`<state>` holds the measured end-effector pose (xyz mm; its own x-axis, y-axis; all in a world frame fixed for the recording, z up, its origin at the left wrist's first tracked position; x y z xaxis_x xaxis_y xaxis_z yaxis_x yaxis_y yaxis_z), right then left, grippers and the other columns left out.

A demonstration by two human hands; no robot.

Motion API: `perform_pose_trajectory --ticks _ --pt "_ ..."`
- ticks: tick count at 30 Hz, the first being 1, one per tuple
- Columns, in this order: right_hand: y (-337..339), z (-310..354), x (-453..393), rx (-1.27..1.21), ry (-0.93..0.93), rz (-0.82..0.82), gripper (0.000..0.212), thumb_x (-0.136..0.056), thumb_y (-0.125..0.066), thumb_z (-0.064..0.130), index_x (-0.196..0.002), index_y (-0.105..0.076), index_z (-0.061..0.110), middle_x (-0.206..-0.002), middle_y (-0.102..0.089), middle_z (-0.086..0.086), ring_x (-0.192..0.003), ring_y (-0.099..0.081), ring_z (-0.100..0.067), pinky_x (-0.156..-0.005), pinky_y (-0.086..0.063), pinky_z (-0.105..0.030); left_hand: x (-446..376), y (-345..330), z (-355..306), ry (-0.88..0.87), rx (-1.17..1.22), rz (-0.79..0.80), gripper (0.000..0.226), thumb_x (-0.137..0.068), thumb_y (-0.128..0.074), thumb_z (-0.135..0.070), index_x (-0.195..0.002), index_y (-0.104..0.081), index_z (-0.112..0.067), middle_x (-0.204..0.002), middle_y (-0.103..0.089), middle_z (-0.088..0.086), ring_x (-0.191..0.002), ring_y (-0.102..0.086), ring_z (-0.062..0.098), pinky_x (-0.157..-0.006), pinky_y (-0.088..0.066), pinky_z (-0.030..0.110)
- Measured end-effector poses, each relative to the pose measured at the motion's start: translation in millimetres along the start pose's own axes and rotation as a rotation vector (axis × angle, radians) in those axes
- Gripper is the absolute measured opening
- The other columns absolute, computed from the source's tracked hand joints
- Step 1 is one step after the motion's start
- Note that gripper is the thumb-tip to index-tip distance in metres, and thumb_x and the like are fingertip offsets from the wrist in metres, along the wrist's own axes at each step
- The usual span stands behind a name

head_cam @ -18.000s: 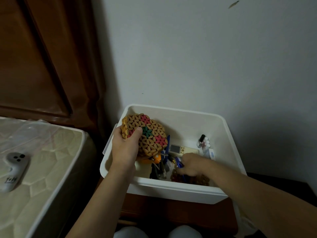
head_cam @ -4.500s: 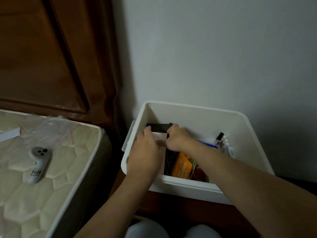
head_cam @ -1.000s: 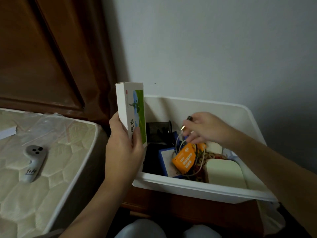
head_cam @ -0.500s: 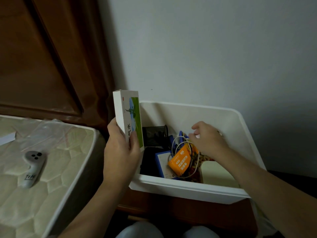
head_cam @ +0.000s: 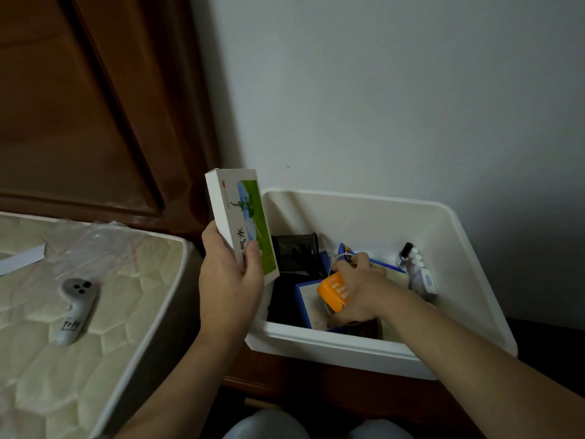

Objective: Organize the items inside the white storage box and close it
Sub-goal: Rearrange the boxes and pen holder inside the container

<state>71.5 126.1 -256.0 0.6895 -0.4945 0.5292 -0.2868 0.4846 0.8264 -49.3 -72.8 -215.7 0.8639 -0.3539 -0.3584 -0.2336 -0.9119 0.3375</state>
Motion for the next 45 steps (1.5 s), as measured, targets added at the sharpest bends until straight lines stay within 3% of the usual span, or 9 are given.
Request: perform_pose_trajectory --ticks 5,13,21,24,26,29,36,40,45 --pt "2 -7 1 -0.097 0.080 -0.156 0.083 -0.068 -0.075 0.053 -0.140 -0.039 0.036 -0.131 -0.041 0.002 -0.109 -0.052 -0.026 -0.081 -0.051 -0.039 -1 0 2 0.028 0.021 0.002 0.049 -0.103 -0.062 -0.023 -0.146 -0.038 -0.020 -0.137 -0.061 -0.005 -0.112 -0.059 -0.014 -0.081 -0.061 0.017" --pt "13 -14 11 -0.183 0.021 -0.433 0.034 -0.099 -0.061 0.035 -0.123 -0.046 0.017 -0.082 -0.047 0.006 -0.078 -0.052 -0.025 -0.066 -0.045 -0.038 0 0 3 0.041 0.027 0.030 0.050 -0.103 -0.062 -0.023 -0.146 -0.038 -0.020 -0.139 -0.061 -0.001 -0.114 -0.065 0.010 -0.078 -0.056 0.008" --pt "30 5 62 -0.735 0.202 -0.906 0.019 -0.104 -0.057 0.036 -0.120 -0.052 0.027 -0.087 -0.064 -0.001 -0.071 -0.067 -0.021 -0.062 -0.059 -0.044 -1 0 1 0.071 0.004 0.109 0.047 -0.105 -0.060 -0.031 -0.146 -0.037 -0.030 -0.123 -0.062 -0.015 -0.097 -0.066 -0.004 -0.071 -0.062 0.023" --pt "16 32 76 -0.794 0.479 -1.038 0.036 -0.107 -0.057 0.029 -0.140 -0.045 0.035 -0.096 -0.066 0.004 -0.069 -0.064 -0.009 -0.059 -0.052 -0.018 -2 0 1 0.089 0.029 0.166 0.041 -0.107 -0.051 -0.036 -0.146 -0.039 -0.030 -0.122 -0.065 -0.015 -0.099 -0.069 0.001 -0.070 -0.061 0.022" --pt "7 46 75 -0.775 0.622 -0.992 0.051 -0.105 -0.060 0.019 -0.152 -0.041 0.030 -0.132 -0.064 0.000 -0.105 -0.065 0.000 -0.084 -0.053 -0.015 -3 0 3 0.109 0.065 0.195 0.040 -0.109 -0.048 -0.040 -0.147 -0.039 -0.032 -0.123 -0.065 -0.015 -0.104 -0.069 0.005 -0.074 -0.061 0.023" --pt "2 57 67 -0.629 0.815 -0.886 0.070 -0.098 -0.064 -0.002 -0.156 -0.042 0.028 -0.171 -0.026 0.008 -0.158 -0.025 -0.013 -0.121 -0.039 -0.035 -5 1 3 0.149 0.138 0.194 0.048 -0.100 -0.046 -0.051 -0.146 -0.043 -0.038 -0.122 -0.066 -0.021 -0.110 -0.066 0.002 -0.083 -0.056 0.027" --pt "-7 67 57 -0.451 0.879 -0.619 0.075 -0.099 -0.071 0.034 -0.160 -0.031 0.050 -0.174 -0.001 0.019 -0.160 -0.009 -0.007 -0.119 -0.040 -0.047 -10 3 6 0.245 0.375 0.195 0.047 -0.102 -0.047 -0.058 -0.141 -0.052 -0.033 -0.119 -0.073 -0.015 -0.110 -0.071 0.006 -0.098 -0.057 0.045" --pt "-6 67 54 -0.581 0.755 -0.531 0.100 -0.093 -0.072 0.055 -0.162 0.000 0.055 -0.169 -0.010 0.031 -0.150 -0.027 0.008 -0.113 -0.043 -0.030 -10 4 4 0.244 0.389 0.226 0.091 -0.075 -0.059 -0.089 -0.145 -0.047 -0.033 -0.122 -0.072 -0.012 -0.109 -0.073 0.009 -0.094 -0.062 0.046" --pt "-7 66 52 -0.530 0.653 -0.556 0.114 -0.083 -0.073 0.065 -0.163 0.008 0.049 -0.169 0.004 0.033 -0.144 -0.008 0.026 -0.113 -0.028 -0.017 -9 3 7 0.207 0.350 0.276 0.082 -0.069 -0.079 -0.076 -0.137 -0.045 -0.047 -0.121 -0.071 -0.019 -0.110 -0.073 0.009 -0.088 -0.064 0.043"
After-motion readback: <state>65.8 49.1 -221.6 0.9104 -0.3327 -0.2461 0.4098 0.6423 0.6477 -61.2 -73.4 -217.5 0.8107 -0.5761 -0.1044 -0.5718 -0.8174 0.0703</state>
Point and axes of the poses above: each hand's wrist, its own x-axis away from the middle knuckle, its own y-axis out of the back of the hand, z = x × y, the point moved 1 cm from there along -x, towards the middle knuckle
